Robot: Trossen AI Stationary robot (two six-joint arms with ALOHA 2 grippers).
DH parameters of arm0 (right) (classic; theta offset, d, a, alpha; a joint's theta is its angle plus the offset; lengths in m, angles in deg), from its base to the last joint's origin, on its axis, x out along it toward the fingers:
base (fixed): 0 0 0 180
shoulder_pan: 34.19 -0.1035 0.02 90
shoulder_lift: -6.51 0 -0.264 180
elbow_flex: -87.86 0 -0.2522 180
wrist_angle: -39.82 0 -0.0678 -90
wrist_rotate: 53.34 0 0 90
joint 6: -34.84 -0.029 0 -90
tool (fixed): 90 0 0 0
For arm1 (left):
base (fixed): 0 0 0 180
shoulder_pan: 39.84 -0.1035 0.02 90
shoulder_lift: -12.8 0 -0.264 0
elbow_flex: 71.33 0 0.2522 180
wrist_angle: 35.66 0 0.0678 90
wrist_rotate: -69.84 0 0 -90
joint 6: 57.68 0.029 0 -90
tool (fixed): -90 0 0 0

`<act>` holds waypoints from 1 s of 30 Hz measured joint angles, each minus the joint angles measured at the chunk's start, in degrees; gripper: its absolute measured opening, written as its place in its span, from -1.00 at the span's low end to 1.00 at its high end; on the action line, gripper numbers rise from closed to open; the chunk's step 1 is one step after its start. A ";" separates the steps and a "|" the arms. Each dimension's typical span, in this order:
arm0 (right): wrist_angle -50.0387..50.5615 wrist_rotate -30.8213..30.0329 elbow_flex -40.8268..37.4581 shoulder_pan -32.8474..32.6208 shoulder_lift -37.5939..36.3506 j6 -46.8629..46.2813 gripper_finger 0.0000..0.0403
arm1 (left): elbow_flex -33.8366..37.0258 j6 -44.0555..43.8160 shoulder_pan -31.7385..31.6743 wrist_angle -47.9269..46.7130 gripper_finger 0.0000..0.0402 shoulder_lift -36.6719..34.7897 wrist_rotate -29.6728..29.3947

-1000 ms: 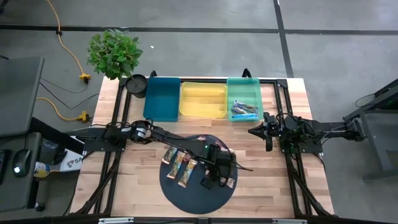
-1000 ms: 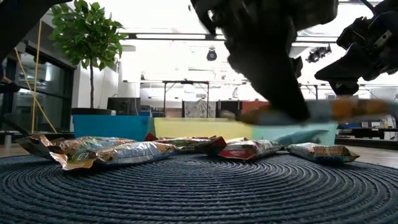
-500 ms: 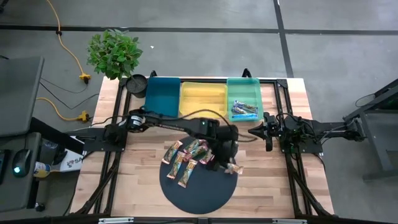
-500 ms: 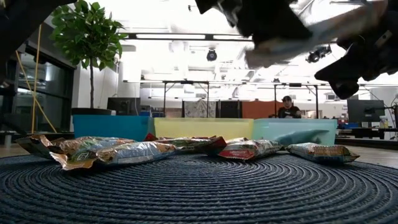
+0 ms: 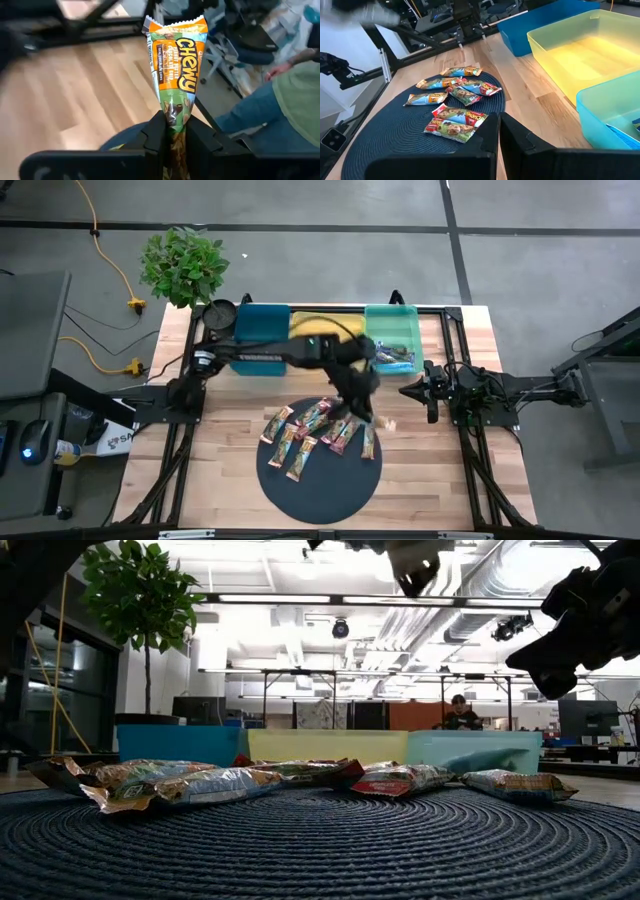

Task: Pick and place Granola Bars by type
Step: Put the yellow granola bar into the yellow bin

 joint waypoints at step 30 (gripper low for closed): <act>0.04 0.00 0.00 -0.01 -0.02 0.00 -1.00 | -0.04 5.46 -11.90 -9.25 -0.76 -29.09 -10.25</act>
